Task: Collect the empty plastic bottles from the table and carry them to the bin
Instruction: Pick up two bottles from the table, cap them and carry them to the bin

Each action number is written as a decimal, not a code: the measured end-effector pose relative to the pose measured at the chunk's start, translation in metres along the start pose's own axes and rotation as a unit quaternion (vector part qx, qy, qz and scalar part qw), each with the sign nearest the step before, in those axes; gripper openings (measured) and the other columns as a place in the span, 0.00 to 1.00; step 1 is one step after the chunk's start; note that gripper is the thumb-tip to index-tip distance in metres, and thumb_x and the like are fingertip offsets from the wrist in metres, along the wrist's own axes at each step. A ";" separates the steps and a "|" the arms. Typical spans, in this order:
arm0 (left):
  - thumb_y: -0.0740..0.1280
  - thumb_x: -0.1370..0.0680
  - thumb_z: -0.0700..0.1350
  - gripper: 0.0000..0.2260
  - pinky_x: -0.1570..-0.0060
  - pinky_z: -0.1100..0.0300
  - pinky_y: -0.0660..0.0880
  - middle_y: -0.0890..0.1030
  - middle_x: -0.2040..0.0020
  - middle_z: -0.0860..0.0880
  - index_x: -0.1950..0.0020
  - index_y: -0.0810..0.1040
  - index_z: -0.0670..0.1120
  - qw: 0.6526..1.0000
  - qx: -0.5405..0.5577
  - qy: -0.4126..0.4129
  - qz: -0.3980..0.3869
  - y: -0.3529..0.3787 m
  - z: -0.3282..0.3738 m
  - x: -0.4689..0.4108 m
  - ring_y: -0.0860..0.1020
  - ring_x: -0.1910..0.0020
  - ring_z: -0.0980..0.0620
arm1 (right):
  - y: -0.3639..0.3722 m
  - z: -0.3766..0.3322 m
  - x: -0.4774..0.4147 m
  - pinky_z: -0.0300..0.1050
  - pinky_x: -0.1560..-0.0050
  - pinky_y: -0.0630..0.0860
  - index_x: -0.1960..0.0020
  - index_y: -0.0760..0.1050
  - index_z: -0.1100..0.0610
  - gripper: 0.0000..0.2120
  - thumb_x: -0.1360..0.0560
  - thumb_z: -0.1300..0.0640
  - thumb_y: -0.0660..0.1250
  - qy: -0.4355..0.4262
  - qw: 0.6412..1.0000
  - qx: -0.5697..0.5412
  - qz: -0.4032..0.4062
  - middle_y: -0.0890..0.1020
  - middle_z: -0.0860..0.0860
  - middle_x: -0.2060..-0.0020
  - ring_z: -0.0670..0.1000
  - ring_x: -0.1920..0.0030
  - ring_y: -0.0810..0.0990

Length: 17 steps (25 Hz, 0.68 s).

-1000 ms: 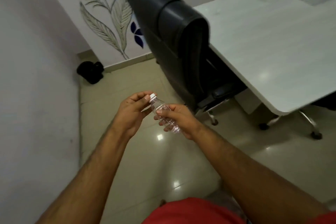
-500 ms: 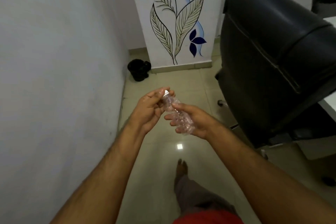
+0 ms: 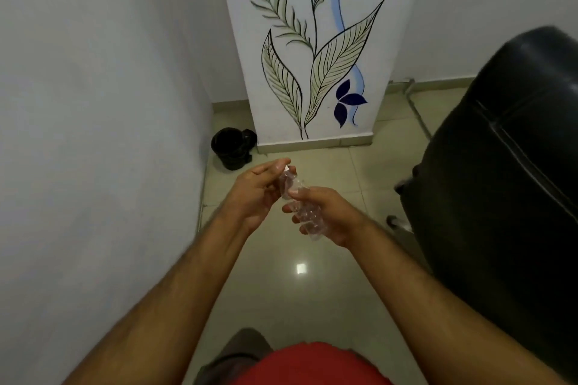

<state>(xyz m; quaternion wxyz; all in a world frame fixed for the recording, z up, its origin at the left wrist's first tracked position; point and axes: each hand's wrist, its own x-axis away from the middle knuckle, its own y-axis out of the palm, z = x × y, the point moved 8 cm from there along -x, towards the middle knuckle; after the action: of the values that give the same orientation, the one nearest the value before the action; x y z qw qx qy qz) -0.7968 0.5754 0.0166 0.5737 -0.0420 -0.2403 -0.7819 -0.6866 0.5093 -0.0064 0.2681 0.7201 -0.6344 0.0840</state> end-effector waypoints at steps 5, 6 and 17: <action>0.64 0.22 0.39 0.10 0.50 0.58 0.79 0.85 0.52 0.45 0.43 0.81 0.40 0.993 -0.002 -0.027 -0.117 0.029 0.023 -0.132 0.83 0.52 0.50 | -0.062 -0.042 -0.091 0.42 0.68 0.75 0.44 0.79 0.58 0.20 0.32 0.50 0.73 0.011 0.995 -0.061 0.073 0.85 0.52 0.59 0.47 0.65 0.79; 0.64 0.21 0.39 0.10 0.49 0.57 0.79 0.85 0.51 0.45 0.43 0.81 0.41 0.991 -0.008 -0.030 -0.131 0.037 0.028 -0.163 0.83 0.53 0.51 | -0.078 -0.055 -0.109 0.42 0.68 0.75 0.44 0.79 0.58 0.19 0.32 0.50 0.73 0.005 0.993 -0.064 0.096 0.85 0.52 0.59 0.48 0.65 0.79; 0.67 0.22 0.43 0.13 0.46 0.57 0.76 0.83 0.44 0.46 0.37 0.77 0.45 0.918 -0.268 -0.075 -0.281 0.183 0.057 -0.447 0.80 0.43 0.50 | -0.270 -0.173 -0.208 0.37 0.77 0.67 0.53 0.77 0.55 0.12 0.27 0.49 0.75 -0.078 0.850 -0.176 0.490 0.75 0.52 0.67 0.47 0.73 0.72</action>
<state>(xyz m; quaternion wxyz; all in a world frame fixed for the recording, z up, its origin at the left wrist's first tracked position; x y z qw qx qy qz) -0.4893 0.9504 -0.0255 0.2779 -0.1838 -0.0657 -0.9406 -0.4270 0.7887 -0.0321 0.2639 0.2602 -0.9281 0.0347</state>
